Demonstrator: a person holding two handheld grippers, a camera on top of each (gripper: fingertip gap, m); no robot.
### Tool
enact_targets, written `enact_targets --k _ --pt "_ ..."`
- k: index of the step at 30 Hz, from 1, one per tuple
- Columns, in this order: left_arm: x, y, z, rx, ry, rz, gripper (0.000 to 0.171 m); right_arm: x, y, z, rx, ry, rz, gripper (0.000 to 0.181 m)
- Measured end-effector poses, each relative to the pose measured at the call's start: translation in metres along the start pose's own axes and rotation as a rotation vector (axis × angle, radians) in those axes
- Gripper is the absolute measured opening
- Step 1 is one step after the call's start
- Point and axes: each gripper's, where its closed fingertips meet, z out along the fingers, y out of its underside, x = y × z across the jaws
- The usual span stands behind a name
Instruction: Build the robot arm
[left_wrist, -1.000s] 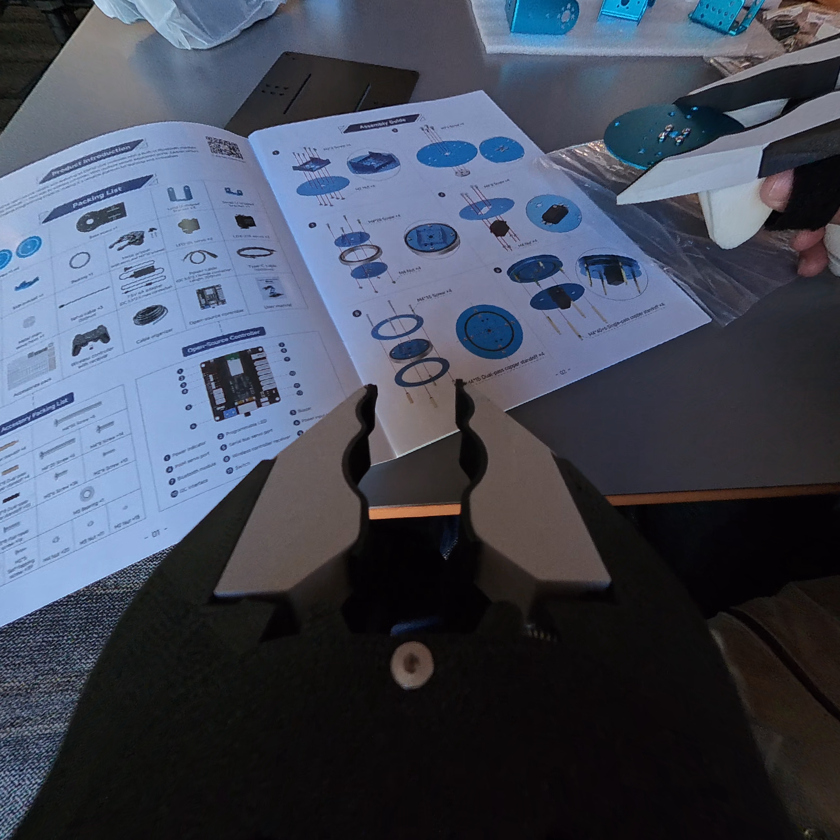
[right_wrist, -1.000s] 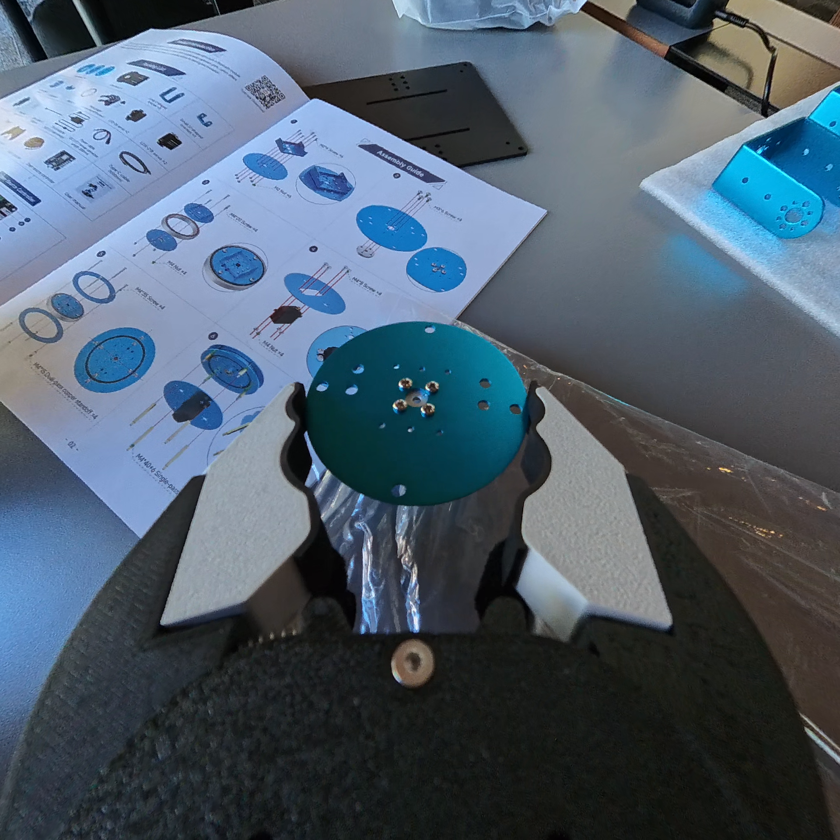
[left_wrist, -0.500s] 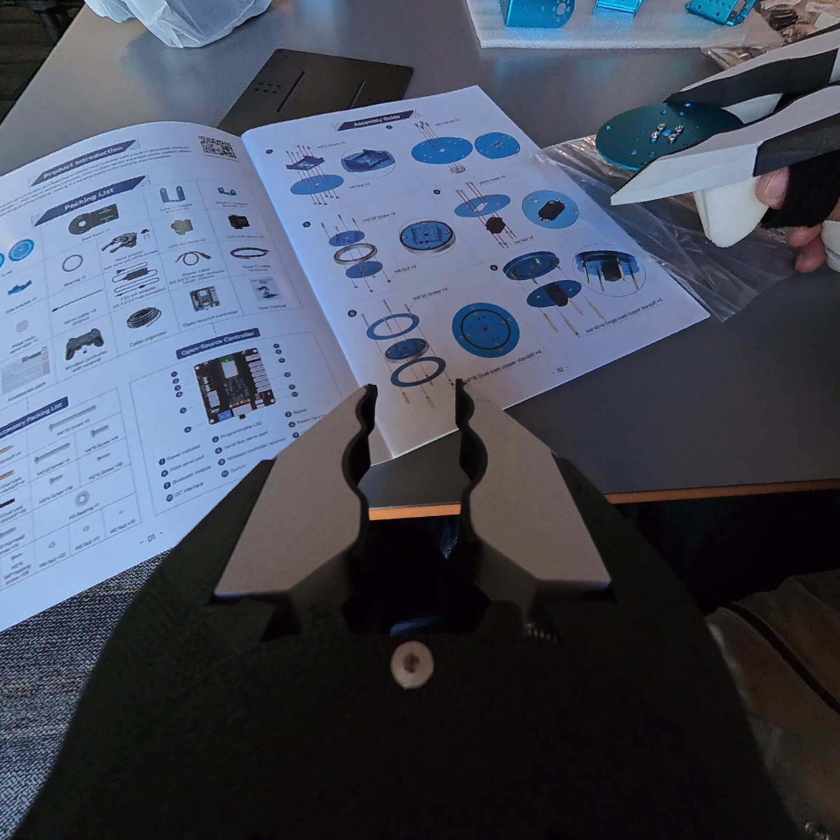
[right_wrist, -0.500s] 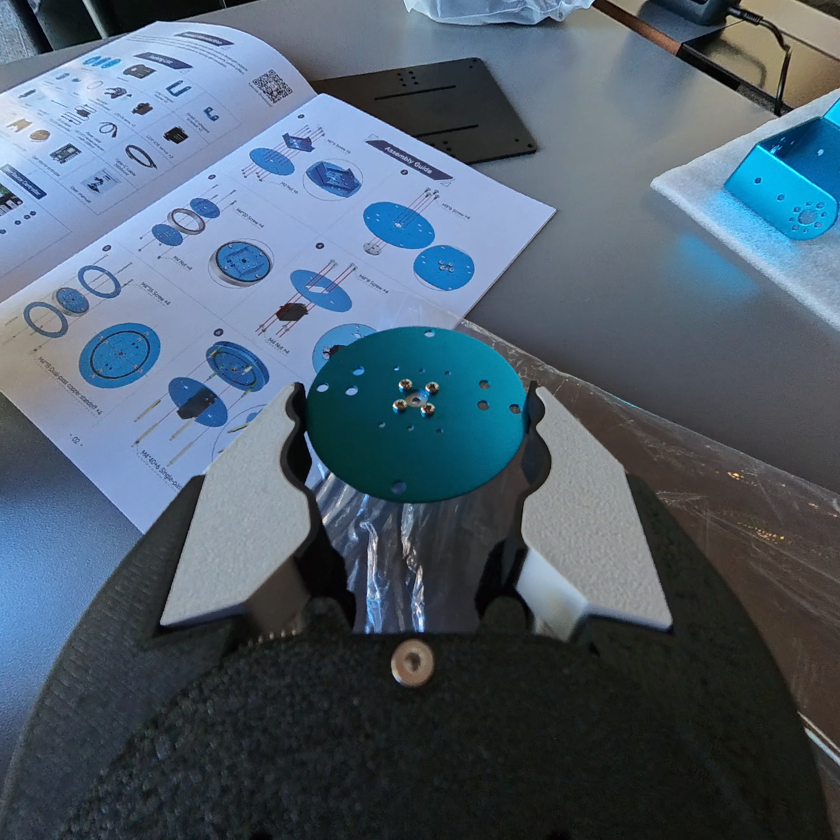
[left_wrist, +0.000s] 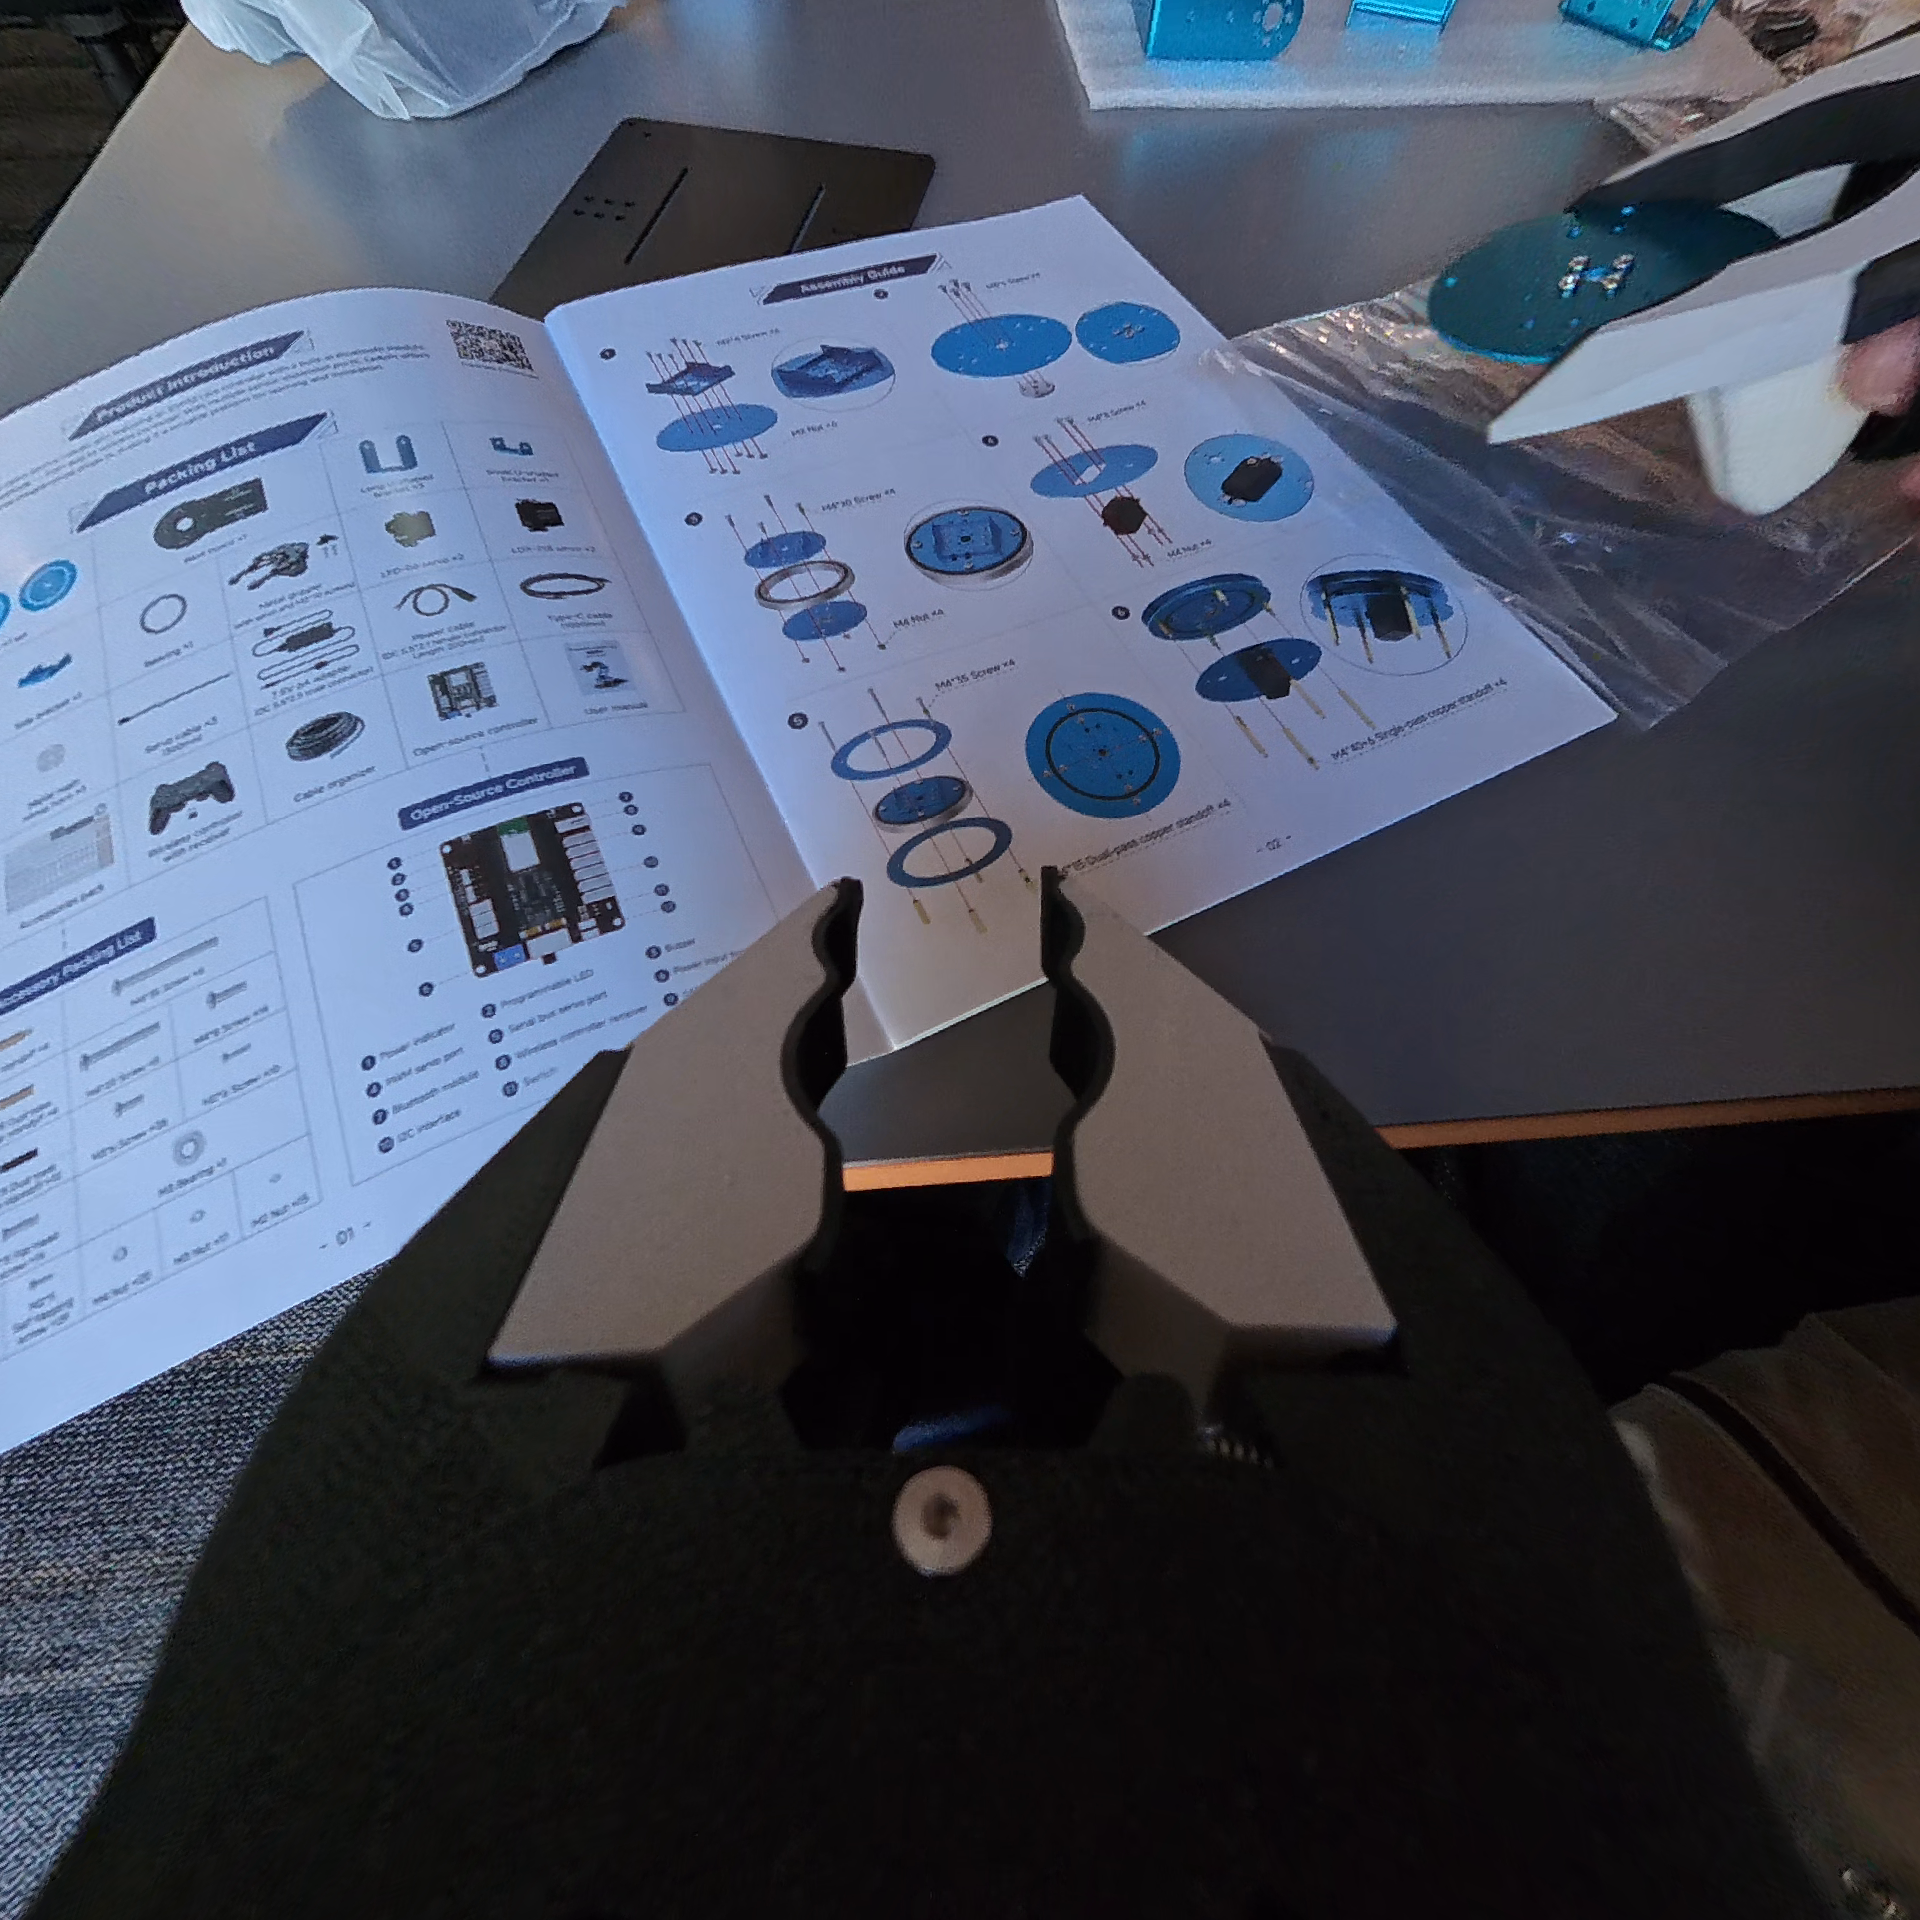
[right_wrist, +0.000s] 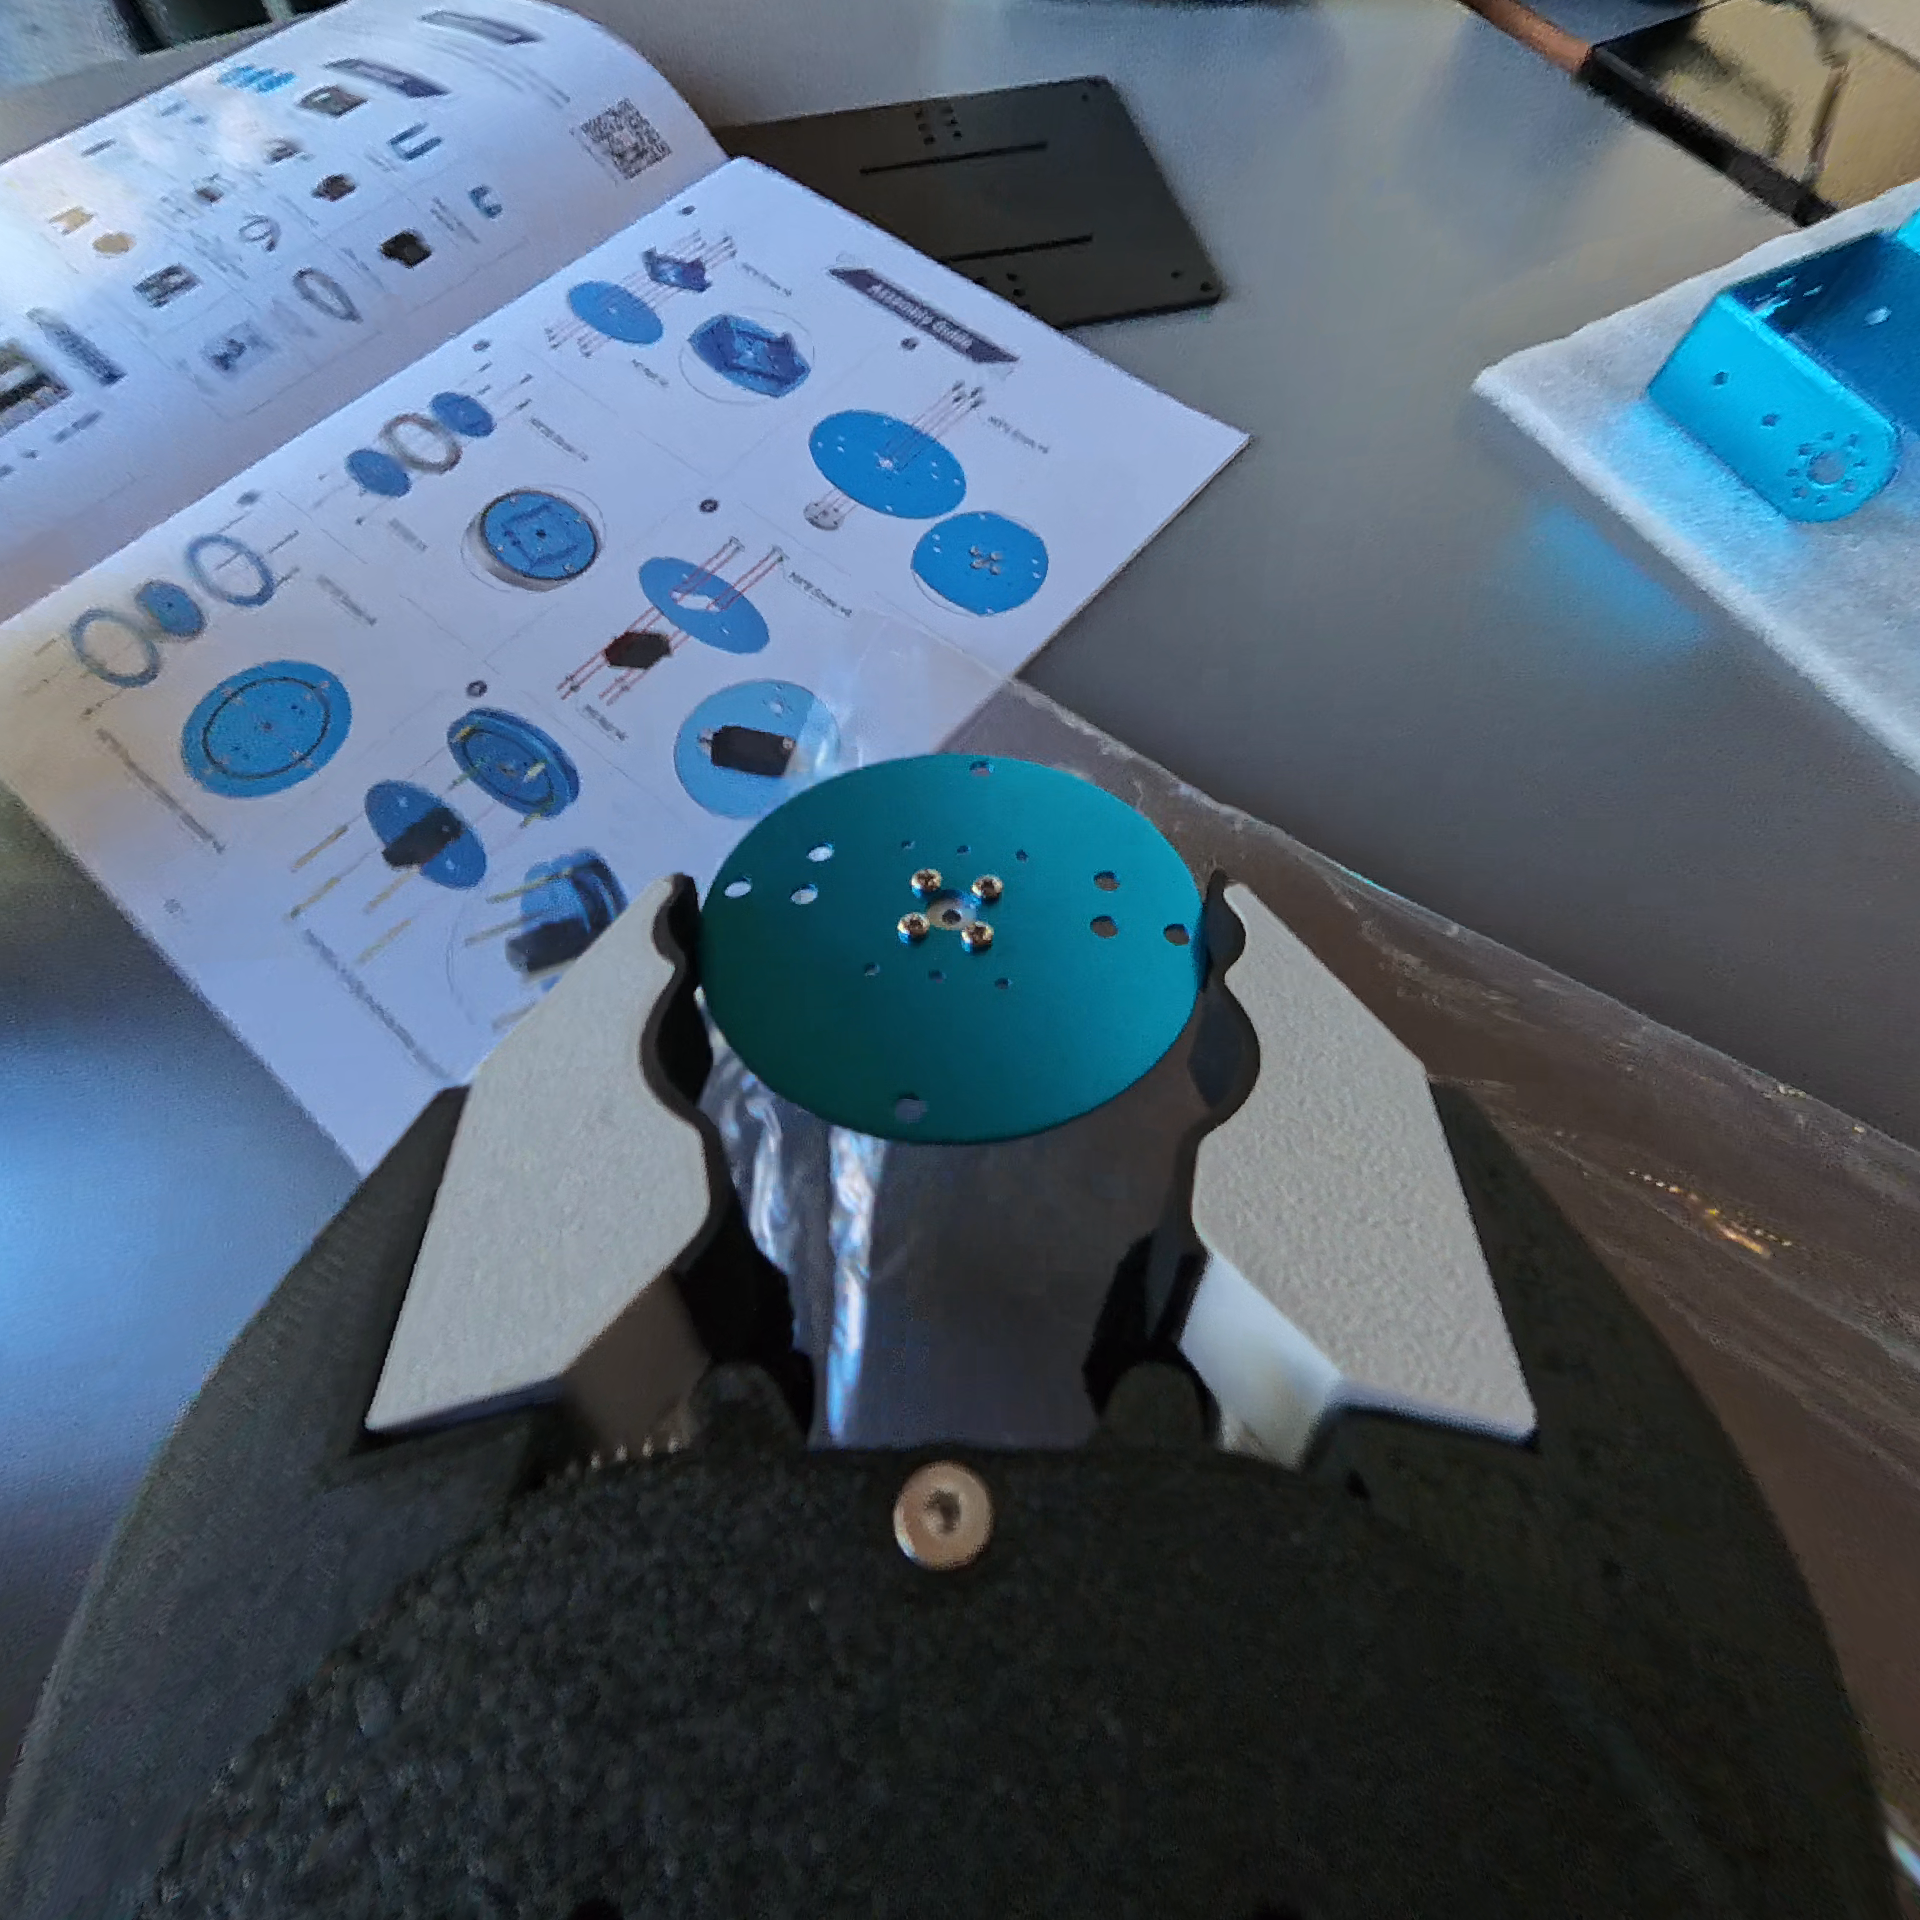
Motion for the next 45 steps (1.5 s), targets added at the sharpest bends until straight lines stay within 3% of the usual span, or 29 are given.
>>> enact_targets --k 2,5,10,16,33,35,38,40,42,45 --pt "0.001 -0.002 -0.001 0.005 0.001 0.010 0.035 0.005 0.013 -0.009 -0.055 -0.093 -0.051 0.094" --pt "0.002 -0.003 -0.001 0.009 0.000 0.020 0.035 0.025 0.046 -0.022 -0.206 -0.117 -0.201 0.095" --pt "0.010 -0.004 0.003 0.009 0.015 0.026 0.035 0.035 0.049 -0.033 -0.129 -0.300 -0.085 0.094" --pt "0.023 -0.007 0.002 0.012 0.015 0.052 0.035 0.047 0.057 -0.032 -0.170 -0.235 -0.232 0.095" --pt "0.073 -0.018 -0.004 0.019 0.047 0.128 0.035 0.038 0.063 -0.040 -0.143 -0.243 -0.237 0.095" --pt "0.080 -0.019 -0.004 0.020 0.058 0.136 0.035 0.036 0.057 -0.044 -0.116 -0.244 -0.239 0.094" --pt "0.094 -0.023 0.001 0.020 0.095 0.150 0.035 0.039 0.025 -0.068 0.028 -0.243 -0.207 0.091" --pt "0.102 -0.028 0.007 0.026 0.125 0.170 0.035 0.060 0.002 -0.098 0.129 -0.204 -0.172 0.089" --pt "0.105 -0.037 0.015 0.043 0.146 0.196 0.035 0.106 -0.010 -0.136 0.189 -0.101 -0.159 0.084" --pt "0.109 -0.055 0.027 0.093 0.200 0.209 0.035 0.225 -0.007 -0.205 0.165 0.195 -0.168 0.064"
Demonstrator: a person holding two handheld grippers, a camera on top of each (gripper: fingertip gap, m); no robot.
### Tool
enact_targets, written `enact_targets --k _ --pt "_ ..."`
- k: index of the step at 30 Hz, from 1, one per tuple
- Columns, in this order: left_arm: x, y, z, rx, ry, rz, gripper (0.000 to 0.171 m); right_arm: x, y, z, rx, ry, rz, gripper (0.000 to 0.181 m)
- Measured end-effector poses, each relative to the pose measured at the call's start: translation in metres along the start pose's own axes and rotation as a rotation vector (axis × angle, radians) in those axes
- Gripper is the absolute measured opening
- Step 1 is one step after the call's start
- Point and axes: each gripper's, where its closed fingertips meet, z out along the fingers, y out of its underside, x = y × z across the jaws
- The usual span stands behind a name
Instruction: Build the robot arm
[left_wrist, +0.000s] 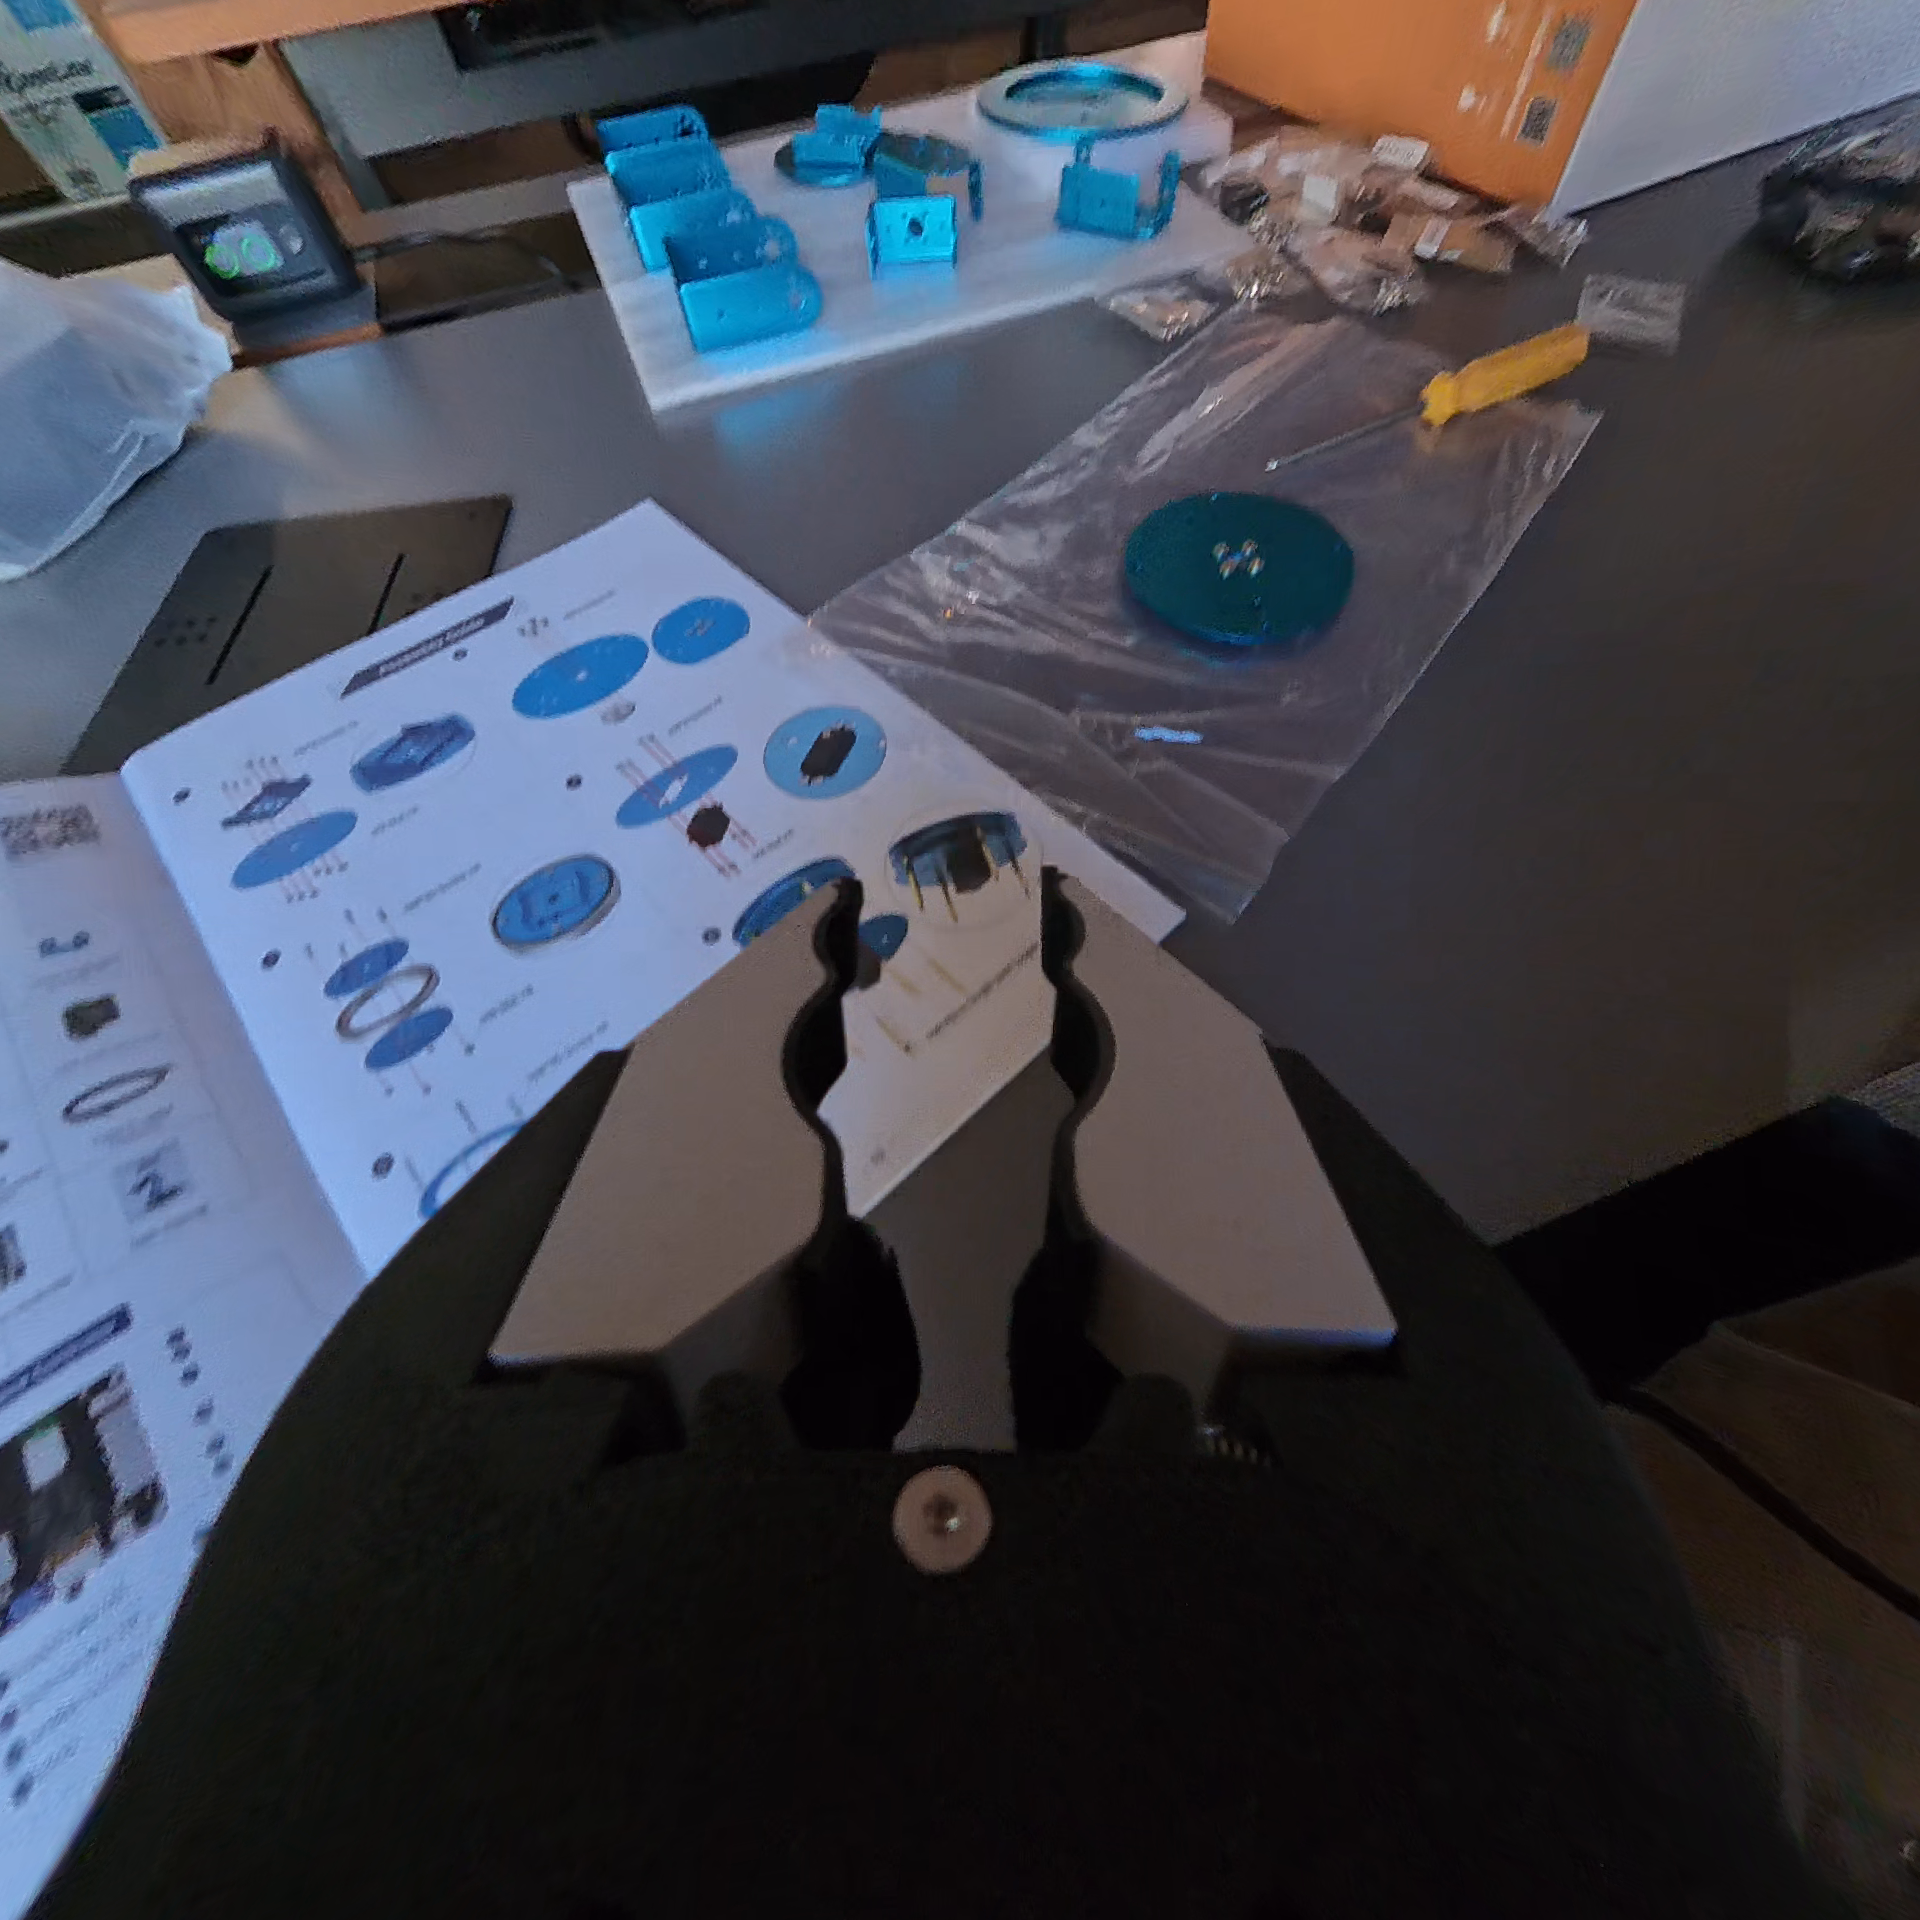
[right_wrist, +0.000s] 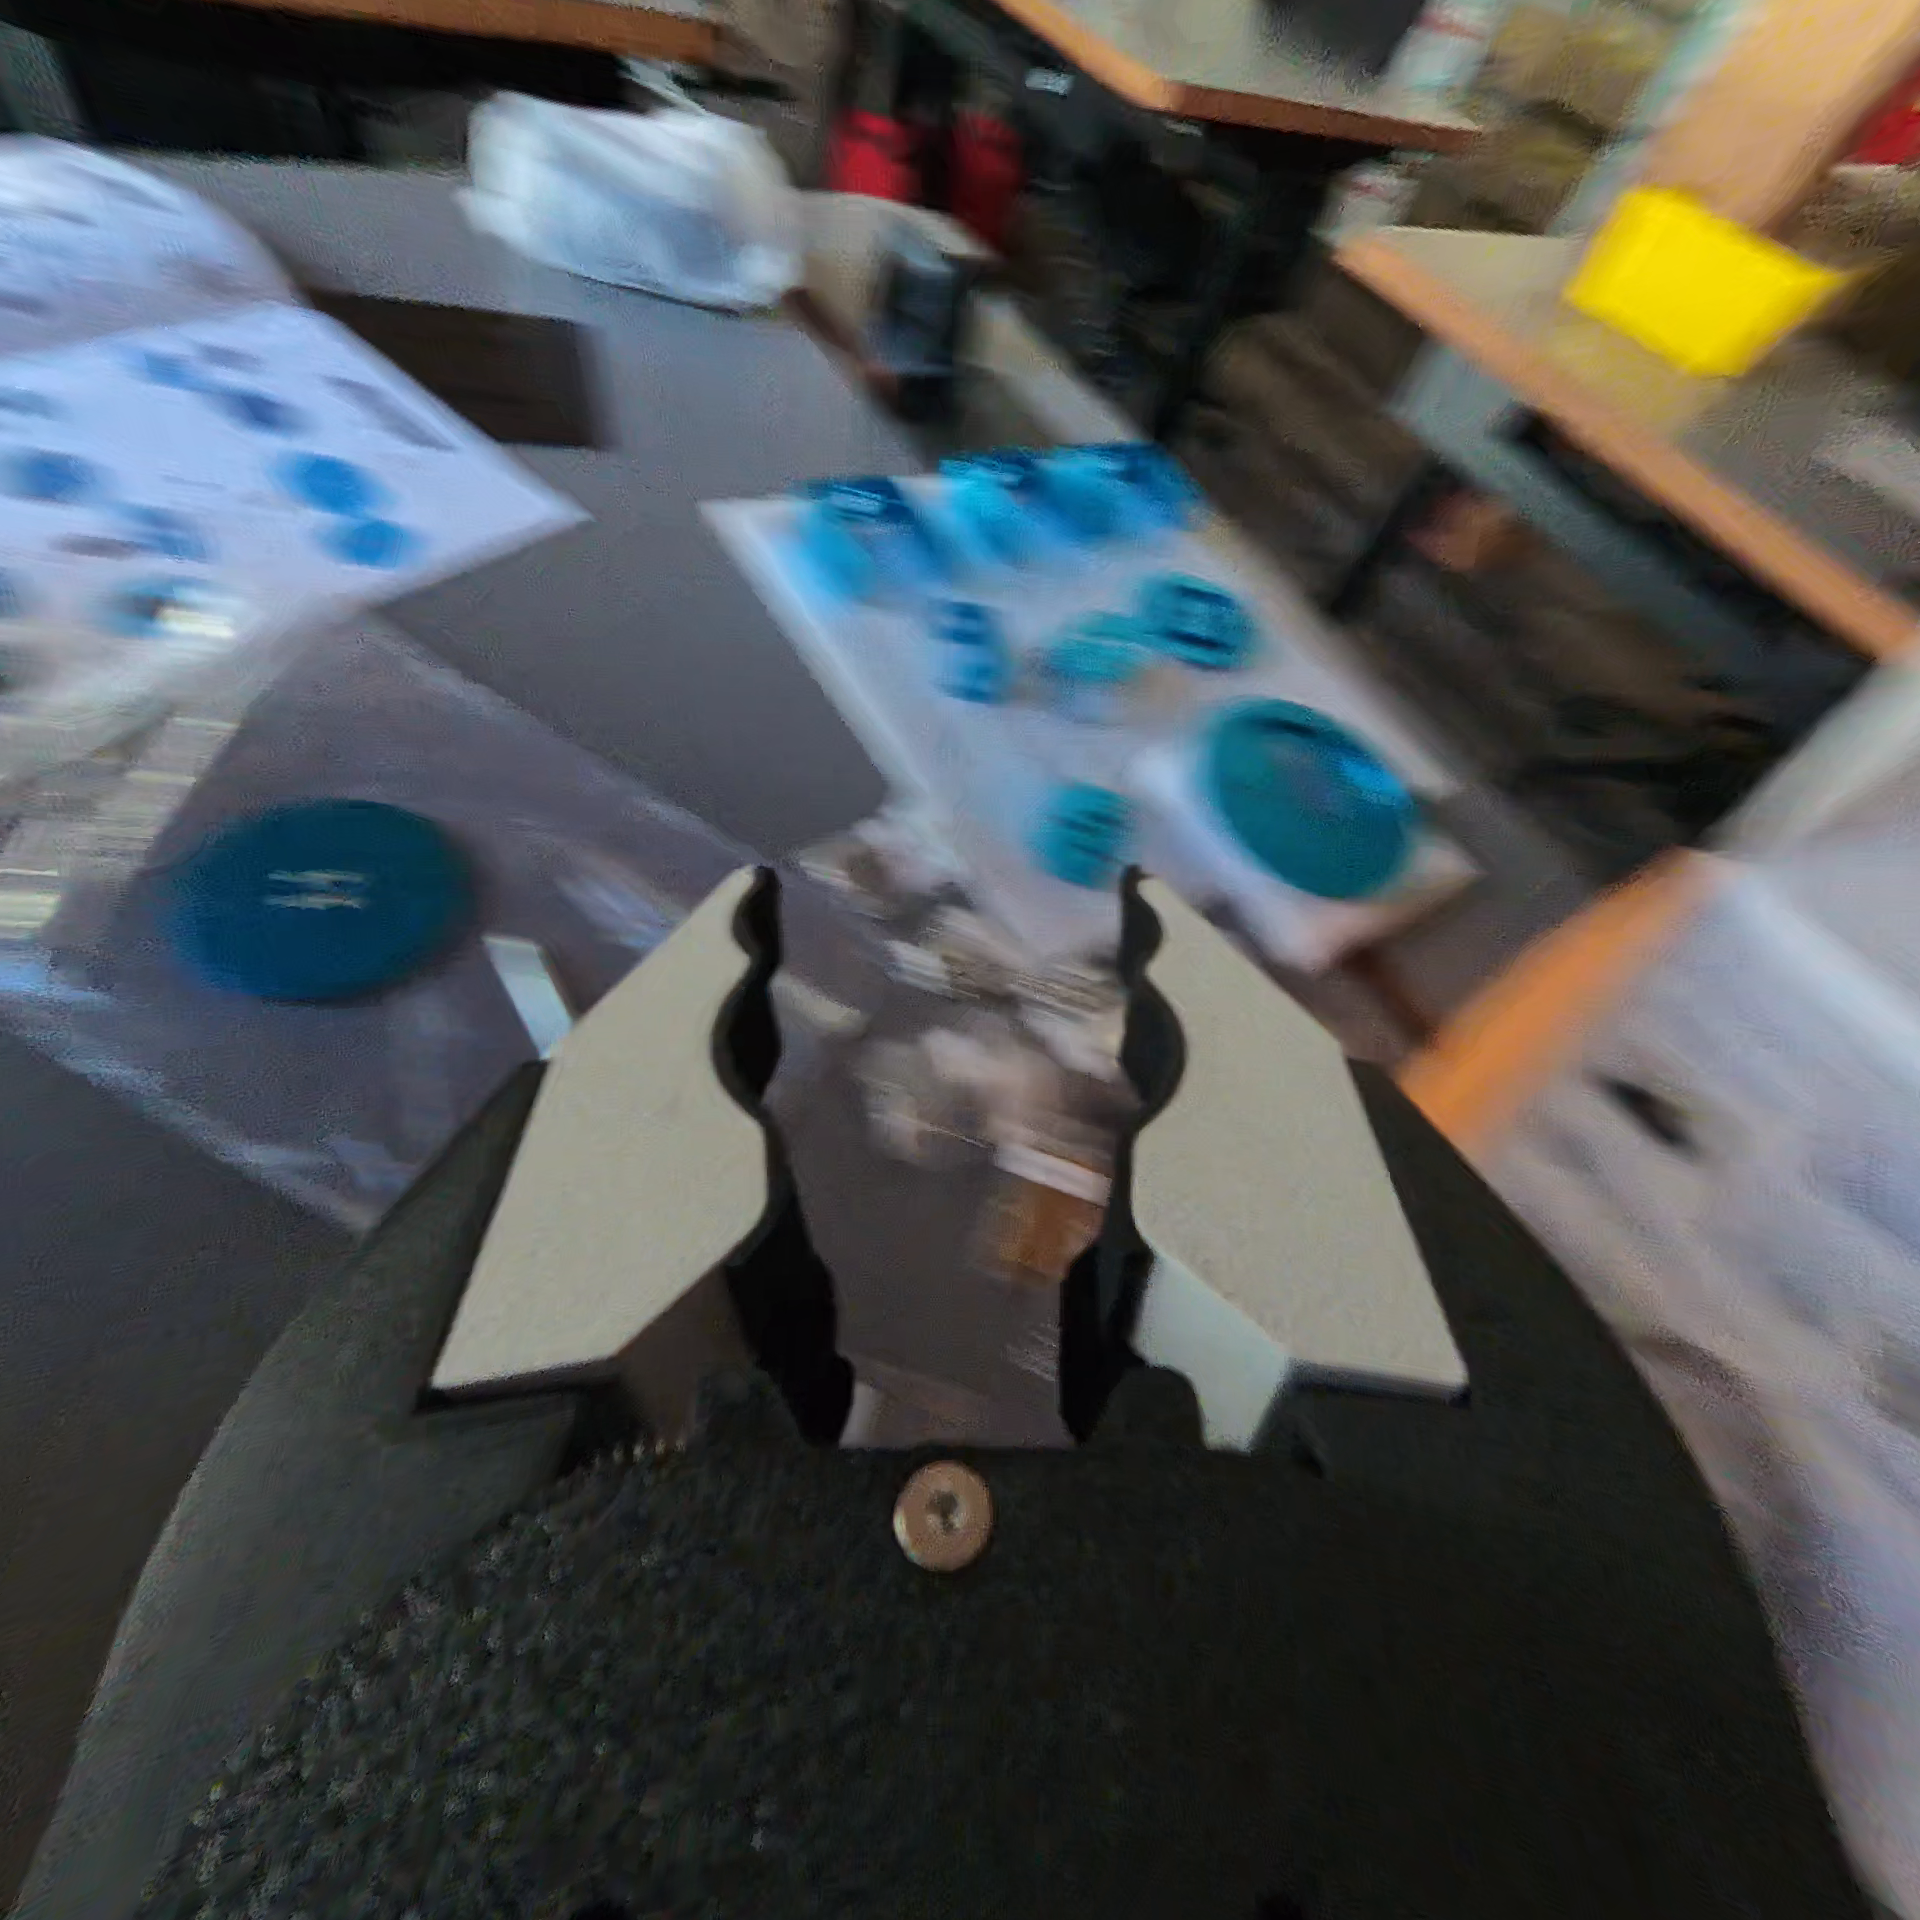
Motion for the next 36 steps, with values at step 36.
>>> enact_targets --k 36 --pt "0.059 -0.051 0.010 0.159 0.231 0.039 0.033 0.195 0.087 -0.058 -0.431 0.203 -0.024 0.000"
